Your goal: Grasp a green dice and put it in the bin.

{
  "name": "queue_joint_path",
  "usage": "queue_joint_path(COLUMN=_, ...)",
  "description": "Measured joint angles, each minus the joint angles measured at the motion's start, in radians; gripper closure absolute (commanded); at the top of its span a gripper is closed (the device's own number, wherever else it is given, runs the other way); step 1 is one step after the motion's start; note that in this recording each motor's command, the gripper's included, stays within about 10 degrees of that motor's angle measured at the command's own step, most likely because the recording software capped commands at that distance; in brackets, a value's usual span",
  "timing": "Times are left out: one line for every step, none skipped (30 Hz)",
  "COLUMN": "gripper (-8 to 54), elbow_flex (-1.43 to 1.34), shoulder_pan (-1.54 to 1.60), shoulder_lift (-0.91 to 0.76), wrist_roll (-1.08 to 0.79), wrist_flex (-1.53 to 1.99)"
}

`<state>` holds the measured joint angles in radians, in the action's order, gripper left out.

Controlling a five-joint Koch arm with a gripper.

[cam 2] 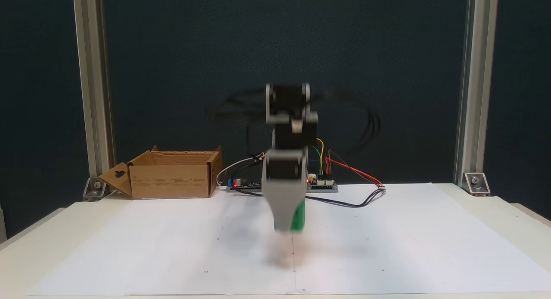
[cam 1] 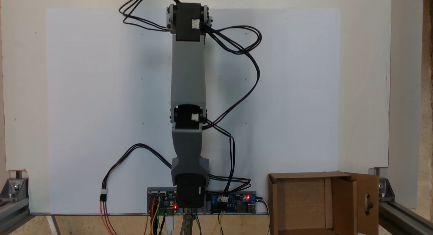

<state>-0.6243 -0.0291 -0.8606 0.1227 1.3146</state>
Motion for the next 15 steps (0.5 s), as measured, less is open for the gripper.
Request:
queue_joint_path(gripper=33.9, elbow_flex=-0.018, shoulder_pan=0.0, shoulder_lift=-0.046, wrist_roll=0.0, wrist_flex=0.0)
queue_joint_path(gripper=33.9, elbow_flex=-0.044, shoulder_pan=0.0, shoulder_lift=-0.095, wrist_roll=0.0, wrist_flex=-0.003)
queue_joint_path(gripper=33.9, elbow_flex=-0.084, shoulder_pan=0.0, shoulder_lift=-0.149, wrist_roll=0.0, wrist_flex=-0.009)
queue_joint_path(gripper=33.9, elbow_flex=-0.152, shoulder_pan=0.0, shoulder_lift=-0.204, wrist_roll=0.0, wrist_flex=-0.029)
queue_joint_path(gripper=33.9, elbow_flex=-0.242, shoulder_pan=0.0, shoulder_lift=-0.259, wrist_roll=0.0, wrist_flex=-0.063)
queue_joint_path(gripper=33.9, elbow_flex=-0.331, shoulder_pan=0.002, shoulder_lift=-0.308, wrist_roll=0.0, wrist_flex=-0.11)
queue_joint_path(gripper=33.9, elbow_flex=-0.4, shoulder_pan=0.003, shoulder_lift=-0.356, wrist_roll=0.0, wrist_flex=-0.155)
queue_joint_path(gripper=33.9, elbow_flex=-0.428, shoulder_pan=0.005, shoulder_lift=-0.388, wrist_roll=-0.002, wrist_flex=-0.189)
queue_joint_path(gripper=33.9, elbow_flex=-0.431, shoulder_pan=0.005, shoulder_lift=-0.41, wrist_roll=-0.002, wrist_flex=-0.212)
queue_joint_path(gripper=33.9, elbow_flex=-0.431, shoulder_pan=0.005, shoulder_lift=-0.422, wrist_roll=-0.002, wrist_flex=-0.224)
queue_joint_path(gripper=33.9, elbow_flex=-0.434, shoulder_pan=0.003, shoulder_lift=-0.428, wrist_roll=-0.002, wrist_flex=-0.23)
queue_joint_path(gripper=33.9, elbow_flex=-0.445, shoulder_pan=0.003, shoulder_lift=-0.431, wrist_roll=-0.002, wrist_flex=-0.233)
queue_joint_path(gripper=33.9, elbow_flex=-0.468, shoulder_pan=0.0, shoulder_lift=-0.436, wrist_roll=-0.003, wrist_flex=-0.238)
queue_joint_path(gripper=33.9, elbow_flex=-0.503, shoulder_pan=-0.008, shoulder_lift=-0.443, wrist_roll=-0.003, wrist_flex=-0.25)
queue_joint_path(gripper=33.9, elbow_flex=-0.531, shoulder_pan=-0.02, shoulder_lift=-0.454, wrist_roll=-0.003, wrist_flex=-0.264)
